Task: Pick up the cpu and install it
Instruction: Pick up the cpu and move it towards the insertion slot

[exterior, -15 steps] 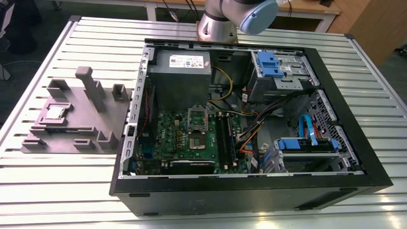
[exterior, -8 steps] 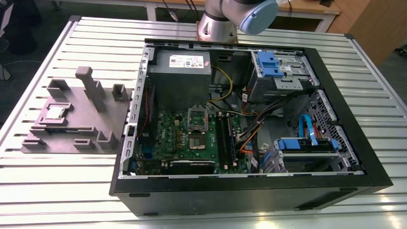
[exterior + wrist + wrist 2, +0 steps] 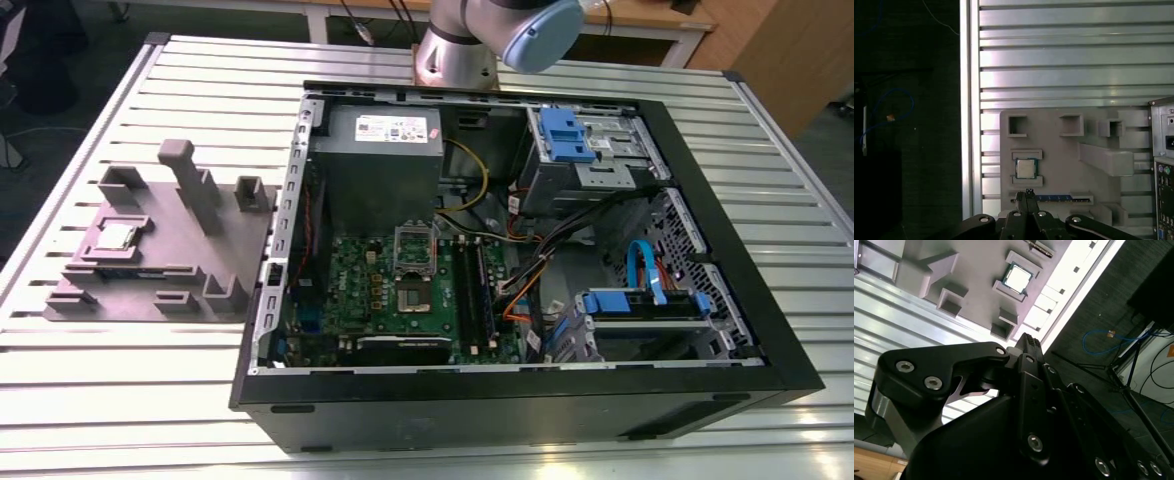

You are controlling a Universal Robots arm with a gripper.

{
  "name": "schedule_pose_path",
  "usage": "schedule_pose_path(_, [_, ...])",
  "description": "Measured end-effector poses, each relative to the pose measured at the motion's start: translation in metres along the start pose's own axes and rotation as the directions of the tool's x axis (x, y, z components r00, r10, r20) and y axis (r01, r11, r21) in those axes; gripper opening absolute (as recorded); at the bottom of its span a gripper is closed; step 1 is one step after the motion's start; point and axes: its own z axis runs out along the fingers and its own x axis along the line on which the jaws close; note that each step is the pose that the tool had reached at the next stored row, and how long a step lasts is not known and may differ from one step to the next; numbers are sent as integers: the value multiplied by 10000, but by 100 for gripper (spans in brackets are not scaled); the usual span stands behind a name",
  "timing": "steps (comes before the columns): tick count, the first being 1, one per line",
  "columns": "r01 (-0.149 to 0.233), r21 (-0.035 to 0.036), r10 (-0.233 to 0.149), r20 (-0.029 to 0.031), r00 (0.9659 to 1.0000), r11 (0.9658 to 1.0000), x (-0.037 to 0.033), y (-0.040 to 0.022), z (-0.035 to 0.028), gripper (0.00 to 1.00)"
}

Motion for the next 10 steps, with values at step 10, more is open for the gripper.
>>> schedule_pose_path(10, [1, 0, -1, 0, 10000, 10000, 23, -1, 0, 10])
